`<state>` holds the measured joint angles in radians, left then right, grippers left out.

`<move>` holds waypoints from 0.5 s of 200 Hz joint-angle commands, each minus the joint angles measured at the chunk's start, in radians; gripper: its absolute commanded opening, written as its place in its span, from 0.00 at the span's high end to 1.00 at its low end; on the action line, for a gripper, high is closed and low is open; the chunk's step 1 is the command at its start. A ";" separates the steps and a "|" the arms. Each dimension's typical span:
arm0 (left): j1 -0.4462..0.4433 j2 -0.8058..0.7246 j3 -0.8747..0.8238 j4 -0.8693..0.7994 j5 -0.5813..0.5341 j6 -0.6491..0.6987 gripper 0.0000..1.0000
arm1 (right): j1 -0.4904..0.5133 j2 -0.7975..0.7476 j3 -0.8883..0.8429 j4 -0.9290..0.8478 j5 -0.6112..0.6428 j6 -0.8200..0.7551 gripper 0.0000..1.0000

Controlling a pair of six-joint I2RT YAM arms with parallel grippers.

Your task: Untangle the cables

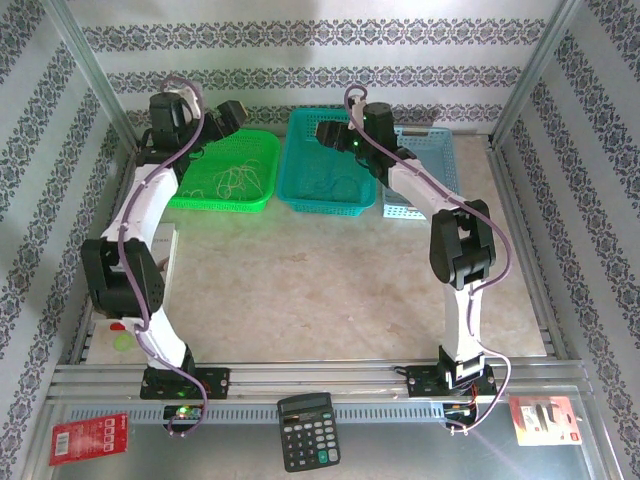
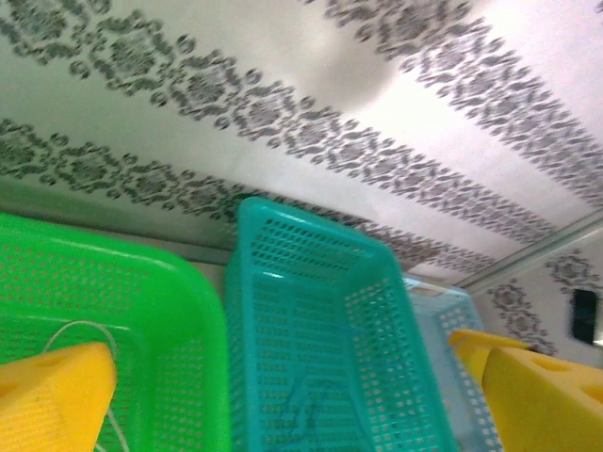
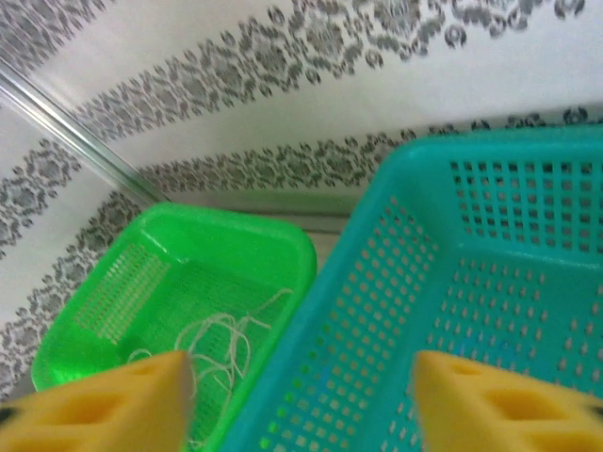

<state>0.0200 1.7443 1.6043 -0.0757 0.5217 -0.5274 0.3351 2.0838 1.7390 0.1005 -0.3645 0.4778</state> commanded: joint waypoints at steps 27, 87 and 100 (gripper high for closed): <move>0.002 -0.152 -0.096 -0.012 0.080 -0.032 0.00 | -0.016 -0.177 -0.160 -0.051 0.001 -0.044 0.02; 0.001 -0.466 -0.445 0.034 -0.108 0.096 0.00 | -0.020 -0.593 -0.550 -0.058 0.108 -0.103 0.02; 0.001 -0.547 -0.560 0.072 -0.198 0.138 0.00 | -0.024 -0.693 -0.639 -0.070 0.157 -0.128 0.02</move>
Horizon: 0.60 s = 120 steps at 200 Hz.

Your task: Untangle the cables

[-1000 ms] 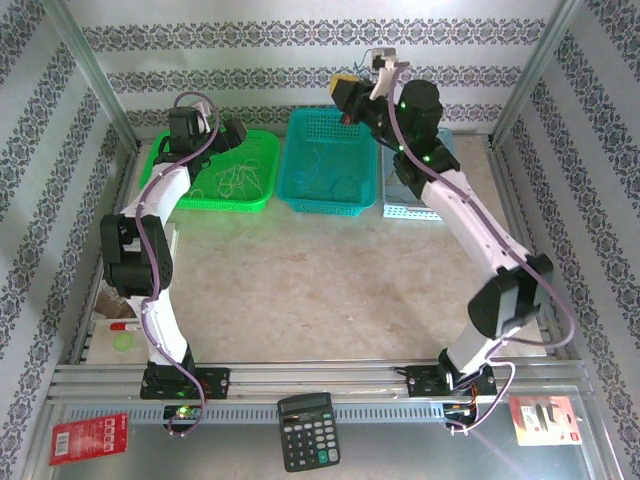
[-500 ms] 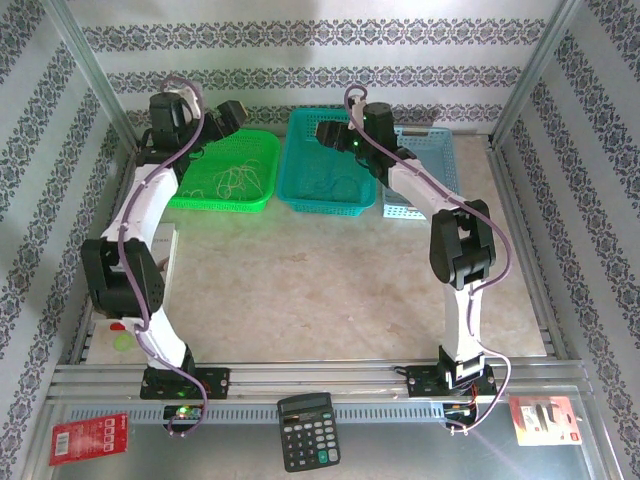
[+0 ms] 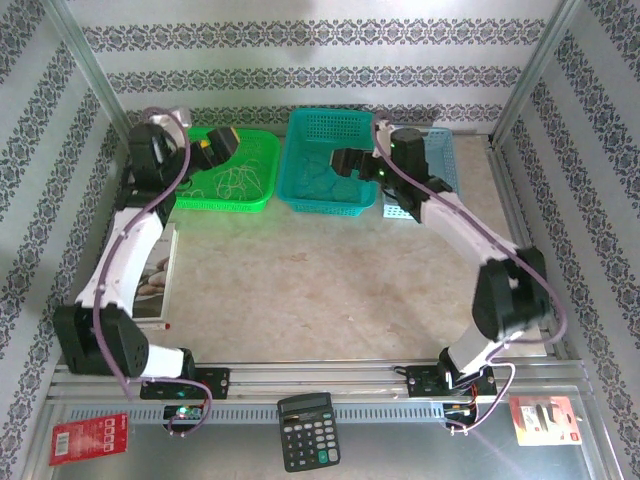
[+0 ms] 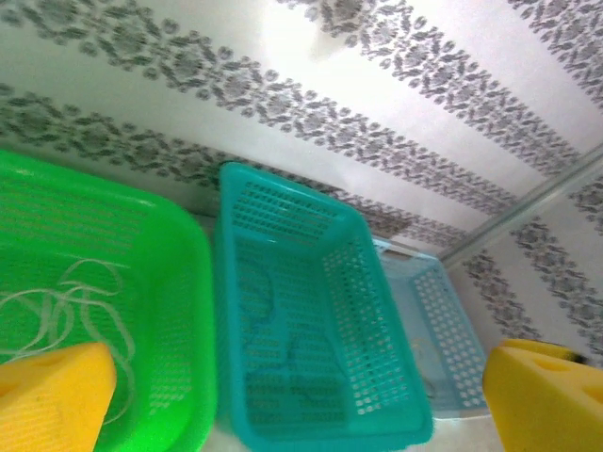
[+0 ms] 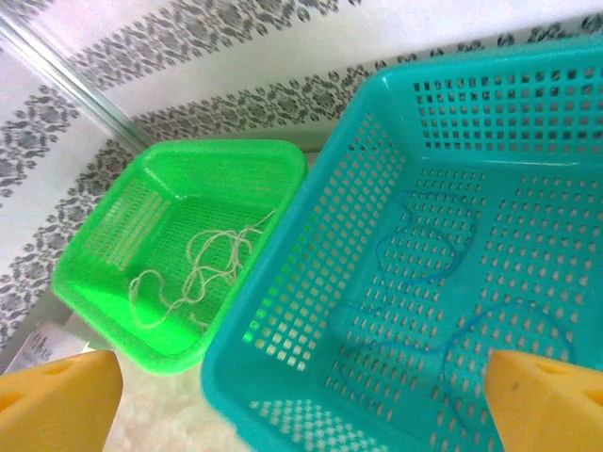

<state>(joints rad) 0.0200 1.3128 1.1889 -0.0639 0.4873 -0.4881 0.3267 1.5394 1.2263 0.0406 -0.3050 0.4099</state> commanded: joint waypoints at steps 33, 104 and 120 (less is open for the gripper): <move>0.001 -0.253 -0.421 0.141 -0.400 0.226 0.00 | -0.033 -0.380 -0.338 -0.018 0.305 -0.134 0.02; 0.001 -0.096 -0.852 0.735 -0.618 0.361 0.00 | -0.121 -0.372 -0.773 0.344 0.776 -0.371 0.02; 0.001 0.008 -0.895 0.912 -0.616 0.385 0.00 | -0.136 -0.253 -0.853 0.609 0.778 -0.416 0.02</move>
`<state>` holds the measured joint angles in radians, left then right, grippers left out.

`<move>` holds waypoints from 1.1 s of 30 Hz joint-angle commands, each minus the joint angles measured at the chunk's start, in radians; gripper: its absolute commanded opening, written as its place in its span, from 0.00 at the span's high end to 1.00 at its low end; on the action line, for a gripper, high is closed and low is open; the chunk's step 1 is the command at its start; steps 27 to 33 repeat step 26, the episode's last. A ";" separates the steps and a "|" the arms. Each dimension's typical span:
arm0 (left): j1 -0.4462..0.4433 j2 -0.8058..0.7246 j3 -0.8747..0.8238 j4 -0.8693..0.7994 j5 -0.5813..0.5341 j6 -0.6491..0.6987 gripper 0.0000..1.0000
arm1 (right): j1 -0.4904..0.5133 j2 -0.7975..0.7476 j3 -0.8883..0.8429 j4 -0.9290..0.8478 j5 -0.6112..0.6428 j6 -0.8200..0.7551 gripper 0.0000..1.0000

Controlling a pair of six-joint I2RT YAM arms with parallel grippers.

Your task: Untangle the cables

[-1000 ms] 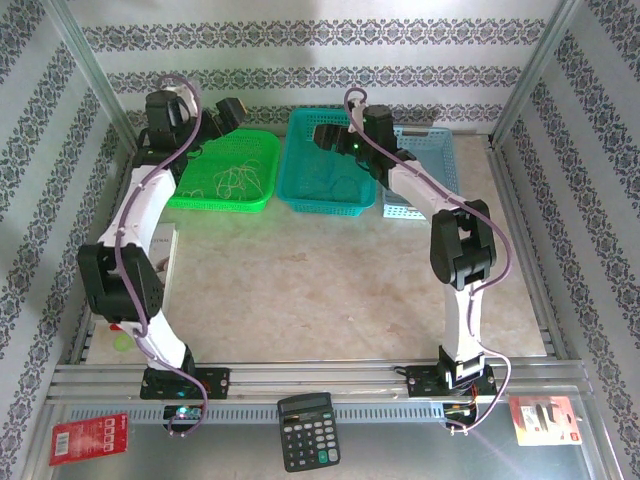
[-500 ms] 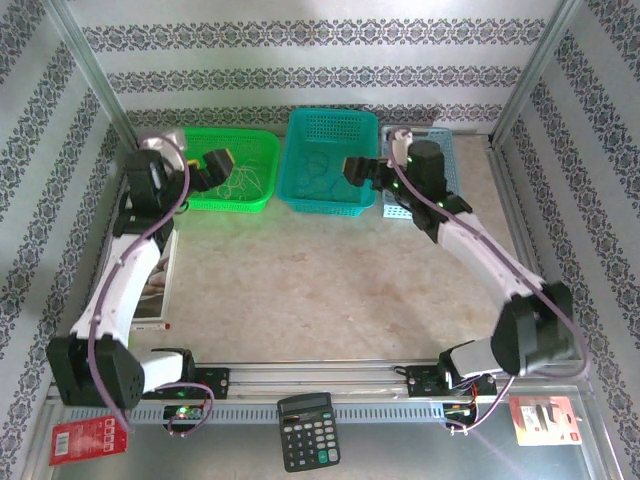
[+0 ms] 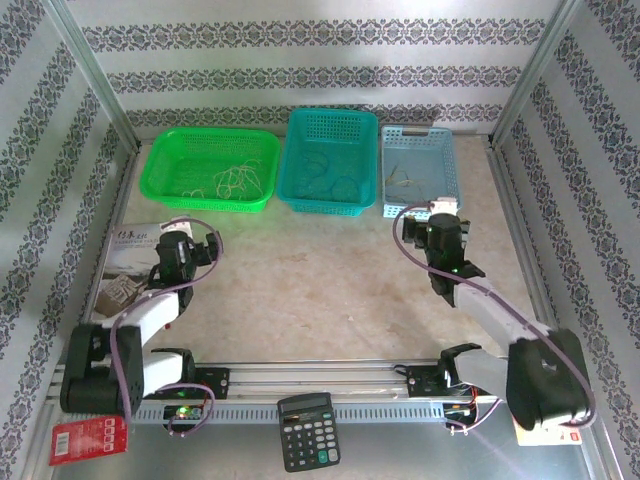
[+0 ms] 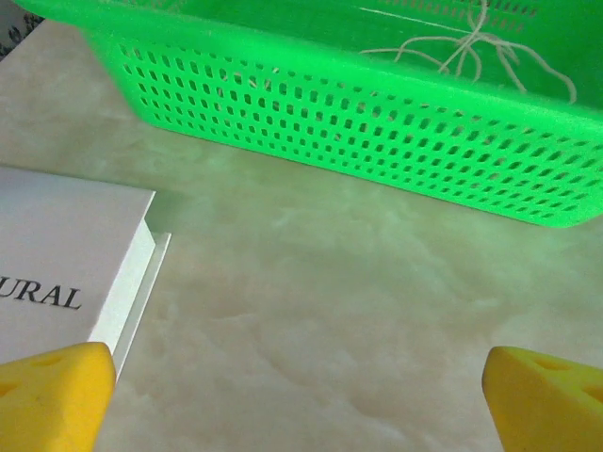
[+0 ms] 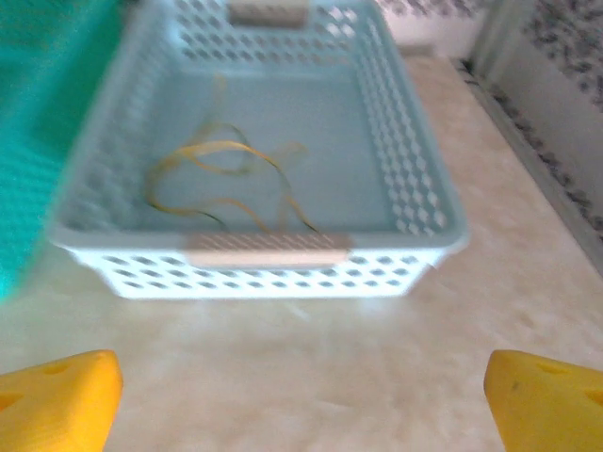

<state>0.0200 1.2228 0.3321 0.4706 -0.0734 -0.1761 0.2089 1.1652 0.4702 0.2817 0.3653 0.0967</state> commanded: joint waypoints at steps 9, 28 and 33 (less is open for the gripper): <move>0.004 0.387 -0.050 0.710 0.020 0.126 0.00 | -0.182 0.361 -0.168 0.786 -0.247 -0.047 0.02; -0.002 0.369 0.040 0.506 0.052 0.148 0.00 | -0.169 0.365 -0.106 0.690 -0.218 -0.053 0.02; -0.002 0.369 0.040 0.506 0.052 0.148 0.00 | -0.169 0.365 -0.106 0.690 -0.218 -0.053 0.02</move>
